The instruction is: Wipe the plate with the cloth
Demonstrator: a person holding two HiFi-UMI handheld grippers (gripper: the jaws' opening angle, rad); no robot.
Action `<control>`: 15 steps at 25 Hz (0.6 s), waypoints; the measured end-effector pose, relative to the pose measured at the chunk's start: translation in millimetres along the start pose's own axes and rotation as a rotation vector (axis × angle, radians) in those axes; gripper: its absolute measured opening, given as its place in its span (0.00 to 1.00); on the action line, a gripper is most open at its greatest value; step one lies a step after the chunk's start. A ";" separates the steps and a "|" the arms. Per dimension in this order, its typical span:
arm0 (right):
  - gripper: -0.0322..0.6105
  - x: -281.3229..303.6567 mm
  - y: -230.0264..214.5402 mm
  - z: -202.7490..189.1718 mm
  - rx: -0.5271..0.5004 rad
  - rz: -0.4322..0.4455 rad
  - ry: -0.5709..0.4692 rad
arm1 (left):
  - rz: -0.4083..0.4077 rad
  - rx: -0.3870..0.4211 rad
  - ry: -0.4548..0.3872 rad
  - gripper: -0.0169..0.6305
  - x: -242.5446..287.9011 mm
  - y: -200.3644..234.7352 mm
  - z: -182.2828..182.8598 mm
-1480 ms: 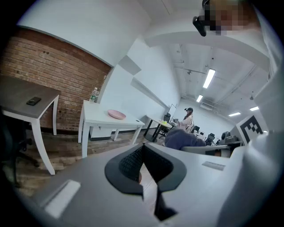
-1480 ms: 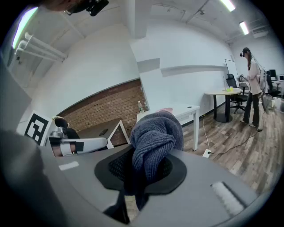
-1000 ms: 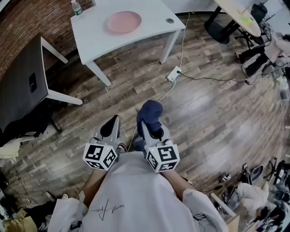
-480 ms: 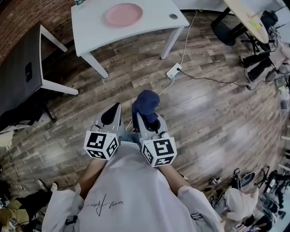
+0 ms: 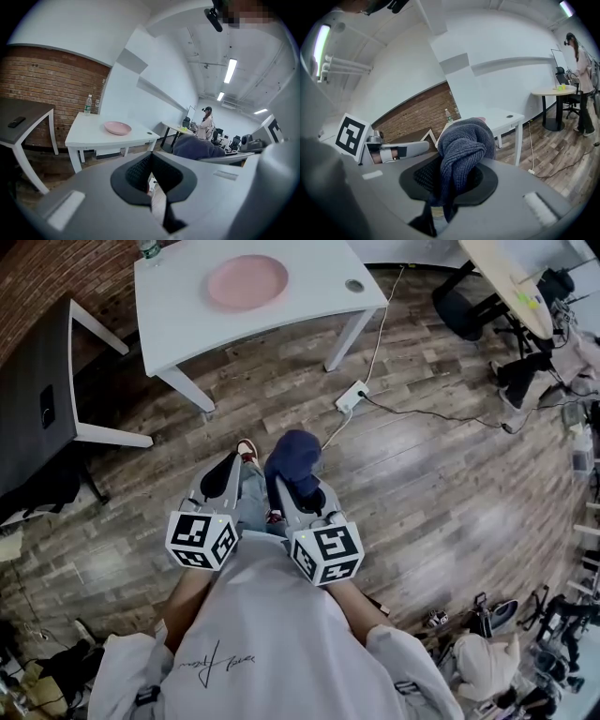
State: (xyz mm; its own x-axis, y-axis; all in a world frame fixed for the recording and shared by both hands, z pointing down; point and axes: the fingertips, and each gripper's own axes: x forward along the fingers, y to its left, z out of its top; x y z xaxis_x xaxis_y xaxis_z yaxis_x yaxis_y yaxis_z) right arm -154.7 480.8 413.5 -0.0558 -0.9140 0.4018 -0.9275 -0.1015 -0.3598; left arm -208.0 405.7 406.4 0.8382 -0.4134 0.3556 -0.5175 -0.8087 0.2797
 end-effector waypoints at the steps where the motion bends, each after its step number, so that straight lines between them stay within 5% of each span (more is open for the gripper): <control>1: 0.19 6.6 -2.5 4.5 0.001 0.001 0.003 | 0.003 -0.005 0.001 0.04 6.4 5.5 3.9; 15: 0.19 125.8 -29.9 79.0 -0.010 -0.001 0.058 | -0.001 -0.039 0.005 0.04 100.1 94.5 79.1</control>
State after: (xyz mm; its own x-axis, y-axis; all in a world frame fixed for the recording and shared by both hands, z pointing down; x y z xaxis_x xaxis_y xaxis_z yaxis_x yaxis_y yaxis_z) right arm -104.8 337.8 408.2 -0.0759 -0.8896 0.4503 -0.9313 -0.0981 -0.3507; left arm -159.4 254.8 397.9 0.8379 -0.4105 0.3598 -0.5230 -0.7923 0.3142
